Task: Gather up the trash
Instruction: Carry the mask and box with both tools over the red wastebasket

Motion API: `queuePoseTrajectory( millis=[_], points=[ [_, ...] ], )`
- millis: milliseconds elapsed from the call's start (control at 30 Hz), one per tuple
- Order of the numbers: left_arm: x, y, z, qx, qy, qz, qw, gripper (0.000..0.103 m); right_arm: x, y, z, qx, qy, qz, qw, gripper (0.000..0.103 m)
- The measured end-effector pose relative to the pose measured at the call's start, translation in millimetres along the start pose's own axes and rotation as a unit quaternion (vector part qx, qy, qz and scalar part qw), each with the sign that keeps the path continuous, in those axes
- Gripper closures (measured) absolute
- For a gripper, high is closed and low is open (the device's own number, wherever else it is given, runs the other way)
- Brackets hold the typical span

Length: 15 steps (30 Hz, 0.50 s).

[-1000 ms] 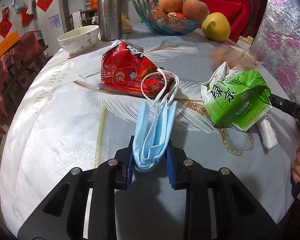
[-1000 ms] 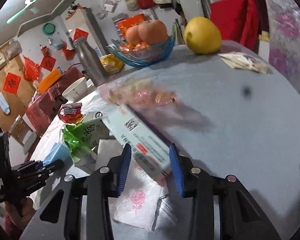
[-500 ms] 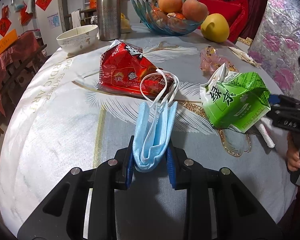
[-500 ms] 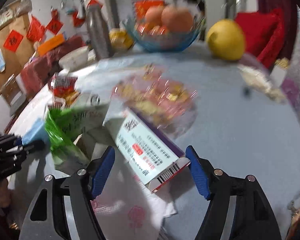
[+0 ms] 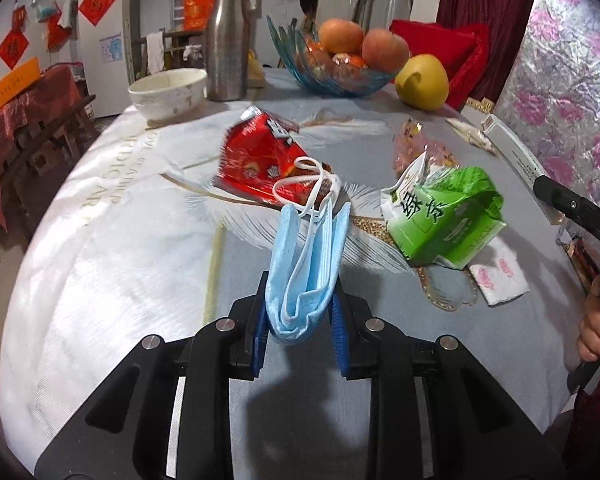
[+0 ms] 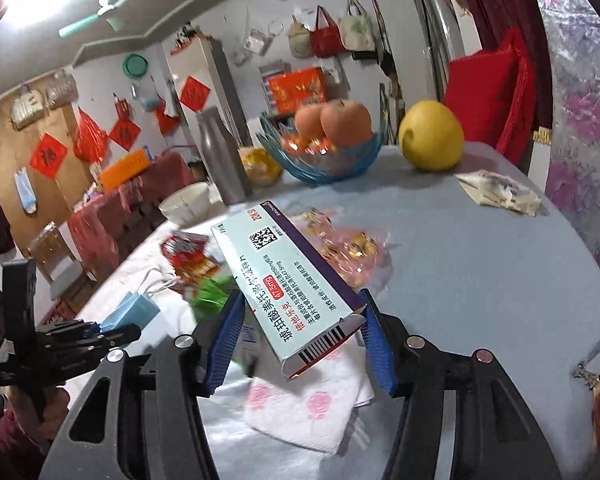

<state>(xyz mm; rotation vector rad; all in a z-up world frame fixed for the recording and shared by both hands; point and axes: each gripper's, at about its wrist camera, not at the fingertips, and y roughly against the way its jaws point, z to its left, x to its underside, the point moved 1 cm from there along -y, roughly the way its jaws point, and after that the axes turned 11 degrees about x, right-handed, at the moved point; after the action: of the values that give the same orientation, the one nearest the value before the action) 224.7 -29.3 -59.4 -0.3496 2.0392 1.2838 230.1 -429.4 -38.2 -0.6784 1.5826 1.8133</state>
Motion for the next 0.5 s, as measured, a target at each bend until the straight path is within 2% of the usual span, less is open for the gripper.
queuePoseTrajectory(
  millis=[500],
  points=[
    [10.2, 98.9, -15.9, -0.014, -0.005, -0.075, 0.9971, 0.075, 10.3, 61.1, 27.1, -0.053, -0.011, -0.035, 0.998, 0.046]
  ],
)
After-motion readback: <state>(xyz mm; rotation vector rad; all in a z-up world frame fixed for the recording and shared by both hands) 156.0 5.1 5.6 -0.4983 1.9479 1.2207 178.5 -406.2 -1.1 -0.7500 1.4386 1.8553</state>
